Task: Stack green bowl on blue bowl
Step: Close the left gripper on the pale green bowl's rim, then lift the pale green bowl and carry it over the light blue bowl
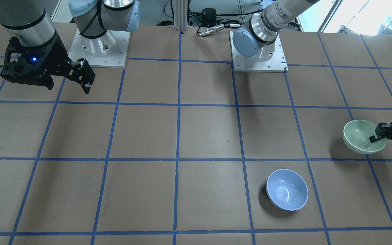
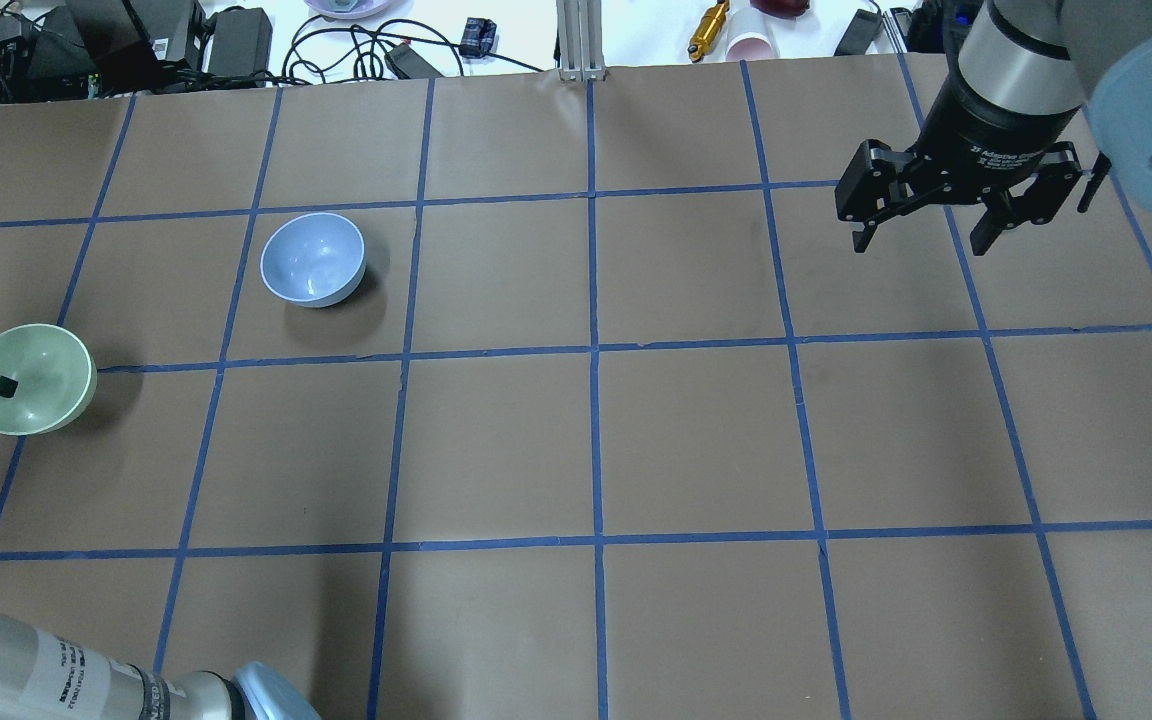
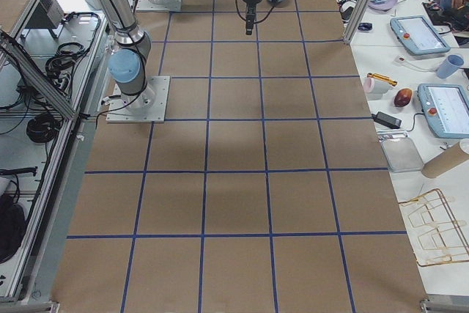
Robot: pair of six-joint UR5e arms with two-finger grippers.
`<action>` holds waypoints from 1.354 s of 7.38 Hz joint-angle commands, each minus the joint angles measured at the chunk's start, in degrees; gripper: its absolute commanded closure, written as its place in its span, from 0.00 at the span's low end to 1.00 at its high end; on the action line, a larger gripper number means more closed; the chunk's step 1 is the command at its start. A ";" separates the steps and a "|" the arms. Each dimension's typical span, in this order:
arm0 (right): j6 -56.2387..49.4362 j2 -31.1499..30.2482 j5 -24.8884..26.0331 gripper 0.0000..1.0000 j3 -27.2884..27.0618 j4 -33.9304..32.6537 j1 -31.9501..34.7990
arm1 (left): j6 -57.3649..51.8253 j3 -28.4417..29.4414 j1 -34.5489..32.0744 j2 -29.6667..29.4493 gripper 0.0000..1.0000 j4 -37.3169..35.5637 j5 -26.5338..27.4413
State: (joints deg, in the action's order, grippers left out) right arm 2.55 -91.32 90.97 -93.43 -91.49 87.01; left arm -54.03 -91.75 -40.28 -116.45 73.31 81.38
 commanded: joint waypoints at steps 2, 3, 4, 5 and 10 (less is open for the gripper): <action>0.00 0.00 0.00 0.00 -0.09 0.00 0.00 | 8.38 3.59 -4.25 1.04 0.96 5.97 -3.24; 0.00 0.00 0.00 0.00 0.00 0.00 0.00 | 11.98 3.86 -7.59 2.18 0.96 5.88 -4.37; 0.00 0.00 0.00 0.00 0.00 0.00 0.00 | 14.97 4.21 -9.36 1.93 0.96 5.97 -4.65; 0.00 0.00 0.00 0.00 0.00 0.00 0.00 | 18.40 4.39 -10.95 1.93 0.96 5.97 -6.13; 0.00 0.00 0.00 0.00 0.00 0.00 0.00 | 32.31 6.41 -19.67 0.96 0.96 5.44 -11.05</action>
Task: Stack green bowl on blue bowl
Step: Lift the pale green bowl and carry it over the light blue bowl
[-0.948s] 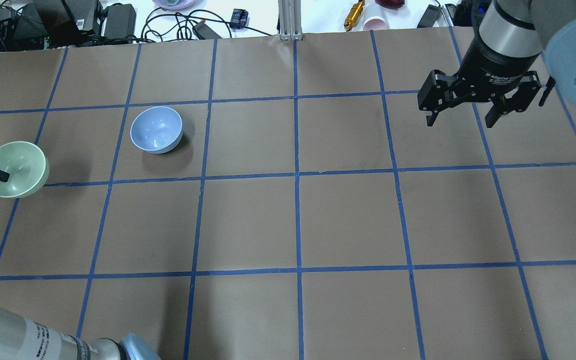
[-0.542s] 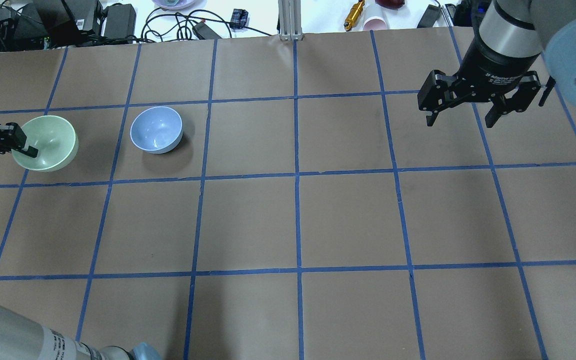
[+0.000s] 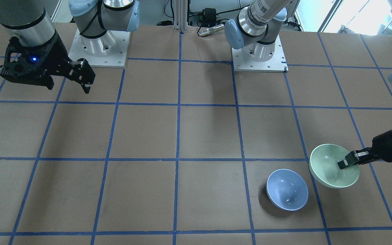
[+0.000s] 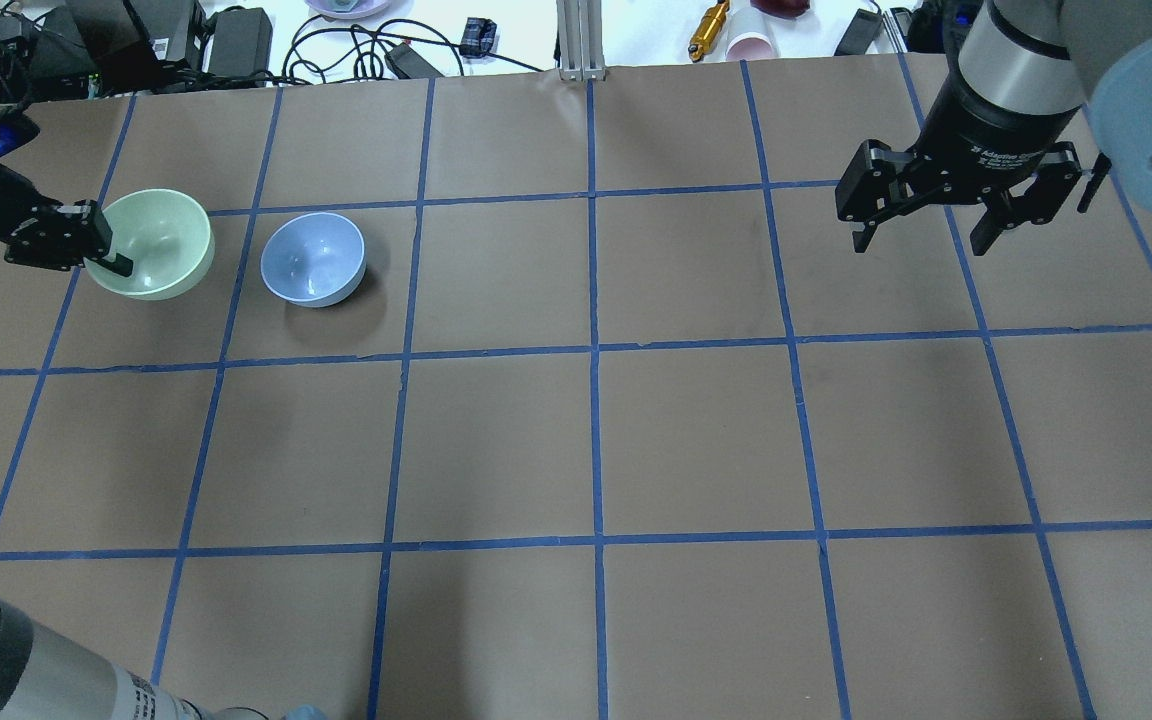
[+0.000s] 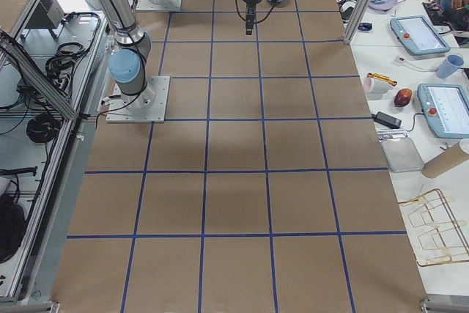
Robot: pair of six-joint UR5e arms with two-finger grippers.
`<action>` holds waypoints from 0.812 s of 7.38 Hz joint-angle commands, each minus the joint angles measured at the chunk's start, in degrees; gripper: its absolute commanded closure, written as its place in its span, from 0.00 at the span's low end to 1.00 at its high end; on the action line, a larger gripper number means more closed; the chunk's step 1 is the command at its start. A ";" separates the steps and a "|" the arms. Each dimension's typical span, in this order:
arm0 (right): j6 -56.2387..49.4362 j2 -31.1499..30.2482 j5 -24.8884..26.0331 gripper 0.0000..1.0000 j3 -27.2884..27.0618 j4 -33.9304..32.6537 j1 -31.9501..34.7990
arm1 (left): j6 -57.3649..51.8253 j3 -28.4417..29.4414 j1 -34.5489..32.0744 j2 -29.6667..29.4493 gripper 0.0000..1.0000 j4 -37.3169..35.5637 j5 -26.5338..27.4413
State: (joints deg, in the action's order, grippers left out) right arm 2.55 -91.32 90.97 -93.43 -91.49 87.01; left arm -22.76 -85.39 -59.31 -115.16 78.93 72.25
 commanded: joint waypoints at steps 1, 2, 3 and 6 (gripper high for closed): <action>0.00 0.00 0.00 0.00 0.00 0.00 0.00 | 1.14 0.04 -0.98 -1.03 0.96 -0.35 -5.85; 0.00 0.00 0.00 0.00 -0.08 0.00 0.00 | 1.22 0.04 -2.11 -1.91 0.96 -0.61 -7.29; 0.00 0.00 0.00 0.00 0.00 0.00 0.00 | 2.70 0.04 -3.34 -2.61 0.96 -1.14 -7.56; 0.00 0.00 0.00 0.00 0.00 0.00 0.00 | 6.14 0.04 -5.63 -3.05 0.96 -3.69 -7.65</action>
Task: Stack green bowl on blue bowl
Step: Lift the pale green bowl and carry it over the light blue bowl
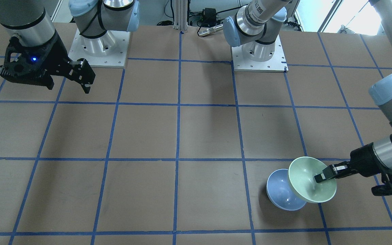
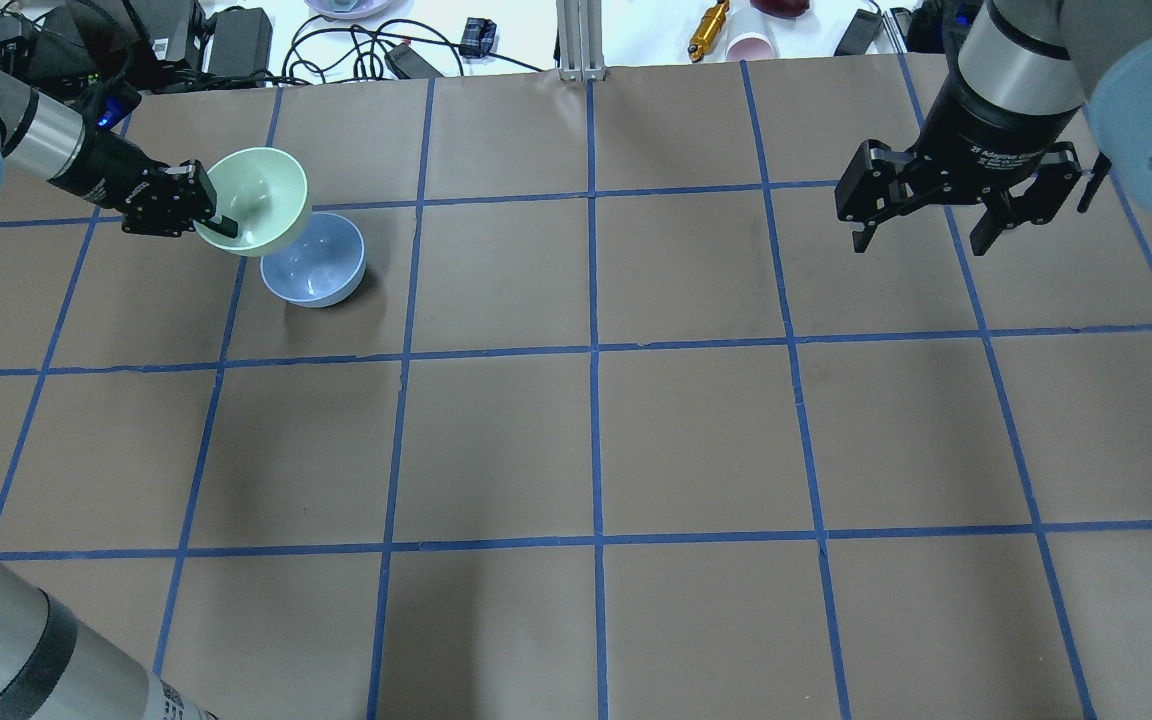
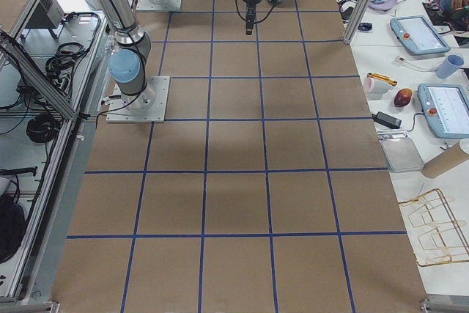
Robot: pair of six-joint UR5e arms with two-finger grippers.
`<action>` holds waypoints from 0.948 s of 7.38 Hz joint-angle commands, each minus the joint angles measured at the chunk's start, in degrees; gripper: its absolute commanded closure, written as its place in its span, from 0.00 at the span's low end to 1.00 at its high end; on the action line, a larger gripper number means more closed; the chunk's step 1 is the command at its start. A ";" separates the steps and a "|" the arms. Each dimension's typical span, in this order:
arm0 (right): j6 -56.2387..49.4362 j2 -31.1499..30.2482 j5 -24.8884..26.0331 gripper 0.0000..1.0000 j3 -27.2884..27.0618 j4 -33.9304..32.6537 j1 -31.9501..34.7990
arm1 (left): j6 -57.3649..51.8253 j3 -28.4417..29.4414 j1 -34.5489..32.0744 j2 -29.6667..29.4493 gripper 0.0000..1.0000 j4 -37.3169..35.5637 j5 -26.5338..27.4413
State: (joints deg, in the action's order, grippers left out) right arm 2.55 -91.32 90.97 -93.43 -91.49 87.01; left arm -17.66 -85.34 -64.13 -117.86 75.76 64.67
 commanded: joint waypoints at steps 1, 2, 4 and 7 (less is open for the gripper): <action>0.00 0.00 0.00 0.00 0.00 0.00 0.00 | 1.31 -0.18 -1.26 -0.88 0.96 -2.35 -0.25; 0.00 0.00 0.00 0.00 0.00 0.00 0.00 | 1.49 -0.26 -1.44 -0.97 0.96 -2.80 -0.25; 0.00 0.00 0.00 0.00 0.00 0.00 0.00 | 1.41 -0.53 -2.14 -0.97 0.95 -3.07 0.28; 0.00 0.00 0.00 0.00 0.00 0.00 0.00 | 1.49 -0.62 -2.05 -0.97 0.94 -2.98 0.54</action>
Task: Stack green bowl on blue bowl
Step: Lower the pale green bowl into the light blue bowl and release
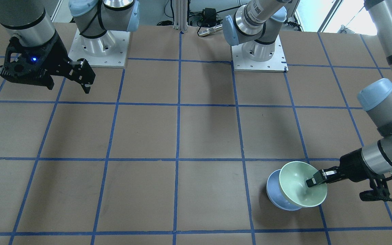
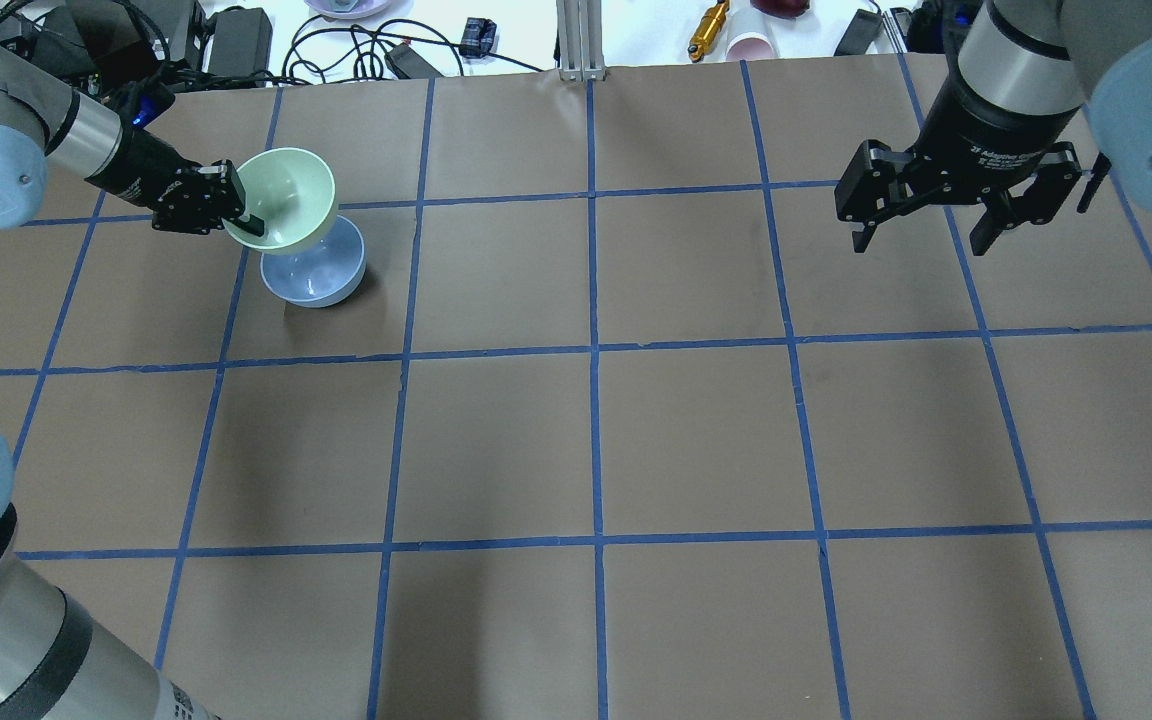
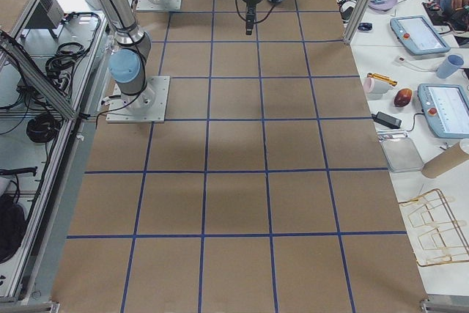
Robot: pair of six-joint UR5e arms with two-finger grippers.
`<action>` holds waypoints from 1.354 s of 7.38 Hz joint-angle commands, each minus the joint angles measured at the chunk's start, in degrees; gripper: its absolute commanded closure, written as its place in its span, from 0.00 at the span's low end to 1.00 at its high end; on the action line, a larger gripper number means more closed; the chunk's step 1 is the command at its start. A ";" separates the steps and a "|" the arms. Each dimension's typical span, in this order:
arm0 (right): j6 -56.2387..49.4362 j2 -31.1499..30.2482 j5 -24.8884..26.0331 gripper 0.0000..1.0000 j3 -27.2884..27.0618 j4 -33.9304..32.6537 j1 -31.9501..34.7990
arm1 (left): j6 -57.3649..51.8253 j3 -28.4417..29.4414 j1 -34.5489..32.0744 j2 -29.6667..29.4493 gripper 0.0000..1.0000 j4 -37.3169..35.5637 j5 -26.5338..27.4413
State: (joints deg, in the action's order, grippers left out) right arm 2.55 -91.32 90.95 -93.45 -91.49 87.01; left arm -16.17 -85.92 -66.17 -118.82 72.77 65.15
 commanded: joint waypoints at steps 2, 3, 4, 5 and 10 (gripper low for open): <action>0.00 0.00 0.02 0.00 0.02 0.00 0.00 | -0.01 -0.04 -0.01 0.00 0.92 0.00 1.46; 0.00 0.00 0.02 0.00 0.02 0.00 0.00 | -0.01 -0.13 -0.01 0.00 0.85 0.09 1.74; 0.00 0.00 0.02 0.00 0.02 0.00 0.00 | 0.34 -0.21 -0.01 0.00 0.60 0.00 1.74; 0.00 0.00 0.02 0.00 0.02 0.00 0.00 | 0.52 -0.21 -0.01 0.00 0.38 0.09 1.65; 0.00 0.00 0.02 0.00 0.02 0.00 0.00 | 3.84 0.57 -0.36 2.26 0.20 0.87 1.74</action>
State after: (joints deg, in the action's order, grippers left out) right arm 2.55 -91.32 90.94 -93.43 -91.49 87.01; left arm -14.23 -85.77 -66.28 -118.06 73.09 66.75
